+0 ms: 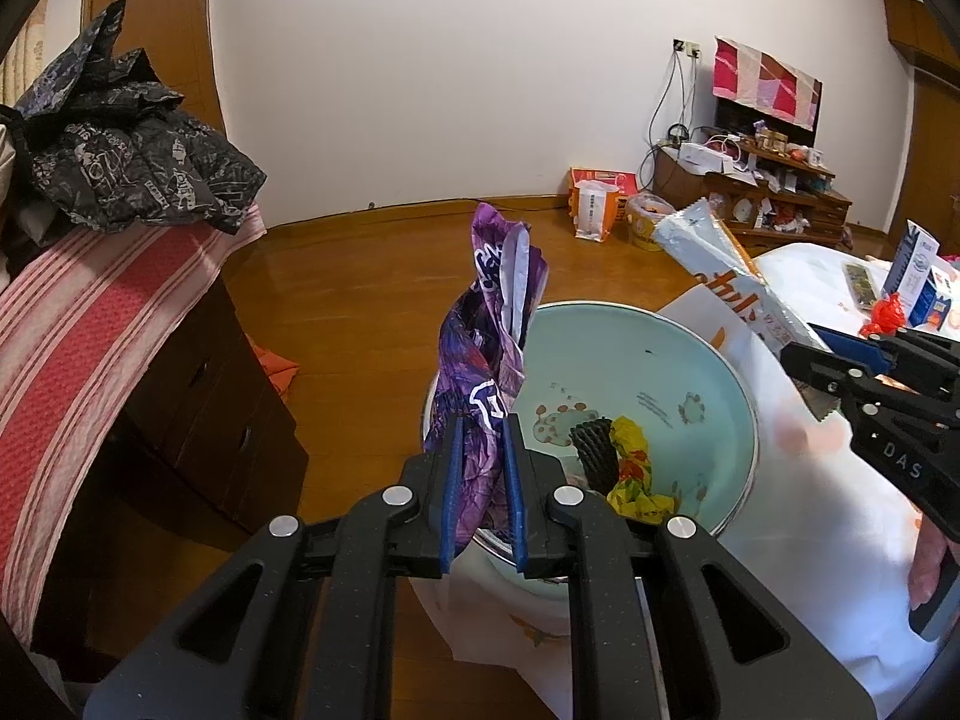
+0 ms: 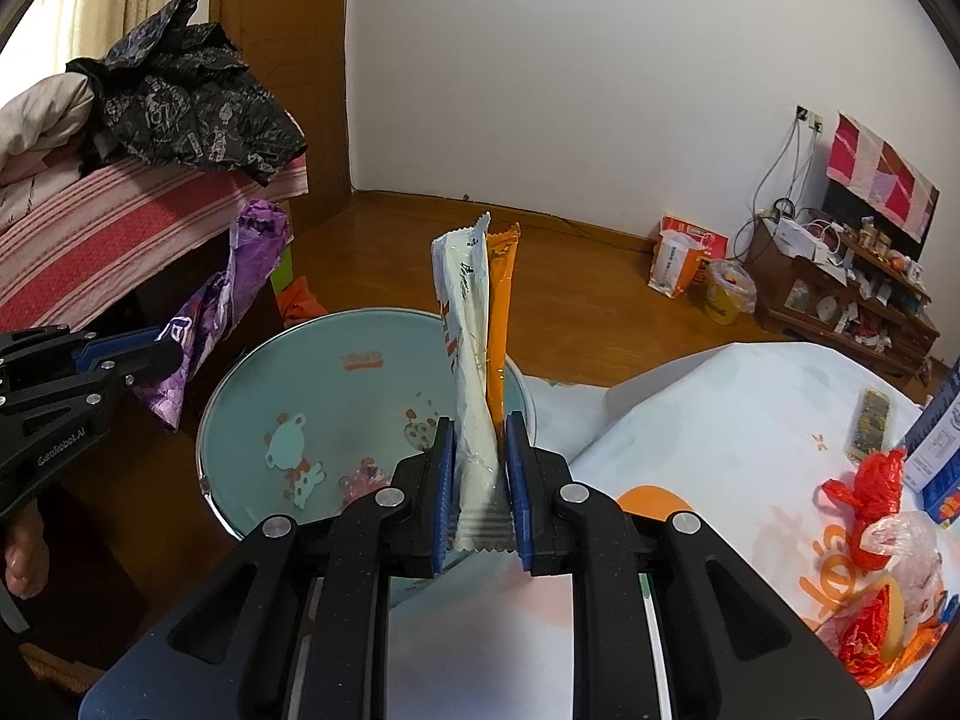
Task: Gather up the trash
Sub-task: 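Carry both wrappers over the blue bin and open both grippers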
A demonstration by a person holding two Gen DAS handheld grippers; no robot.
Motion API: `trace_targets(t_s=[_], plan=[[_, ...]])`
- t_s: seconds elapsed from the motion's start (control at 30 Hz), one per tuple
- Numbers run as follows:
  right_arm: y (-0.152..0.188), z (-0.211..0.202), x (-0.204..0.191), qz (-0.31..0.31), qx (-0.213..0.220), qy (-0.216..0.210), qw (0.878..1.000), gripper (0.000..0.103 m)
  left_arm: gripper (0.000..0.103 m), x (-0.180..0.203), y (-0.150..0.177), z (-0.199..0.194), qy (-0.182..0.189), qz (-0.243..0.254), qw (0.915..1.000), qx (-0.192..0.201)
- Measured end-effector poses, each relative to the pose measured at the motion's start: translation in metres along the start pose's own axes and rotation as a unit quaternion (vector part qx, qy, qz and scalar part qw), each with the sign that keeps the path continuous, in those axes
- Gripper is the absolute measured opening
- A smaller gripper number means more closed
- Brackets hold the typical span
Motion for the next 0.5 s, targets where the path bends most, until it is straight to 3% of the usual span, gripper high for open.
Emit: trace_targets(t_s=[0.1, 0.17, 0.2, 0.3, 0.5], plan=[[0.001, 0.003, -0.003, -0.005, -0.005, -0.010, 1.000, 0.023, 0.019, 0.002, 0.000, 0.000, 0.005, 0.004, 1.0000, 0.002], [0.003, 0.004, -0.007, -0.011, -0.002, -0.006, 1.000, 0.029, 0.034, 0.005, 0.000, -0.001, 0.009, 0.005, 0.9999, 0.003], [0.004, 0.005, -0.007, -0.009, -0.005, -0.009, 1.000, 0.032, 0.036, 0.006, 0.001, -0.002, 0.010, 0.008, 0.9999, 0.004], [0.007, 0.006, -0.005, -0.006, -0.009, -0.007, 1.000, 0.041, 0.041, 0.010, 0.002, -0.002, 0.014, 0.011, 0.9998, 0.001], [0.019, -0.003, 0.015, 0.010, -0.016, 0.011, 1.000, 0.048, 0.048, 0.015, 0.006, 0.005, 0.017, 0.010, 0.9997, -0.013]])
Point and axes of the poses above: each gripper's, at about its wrist camera, not at the fingertips, and z roughly the way its jaws point, x to its right, y to its underside, the point moved 1 cm from there along z, roughly the way its jaws point, and after that the axes turned 14 degrees about y, right-handed, at the moved point
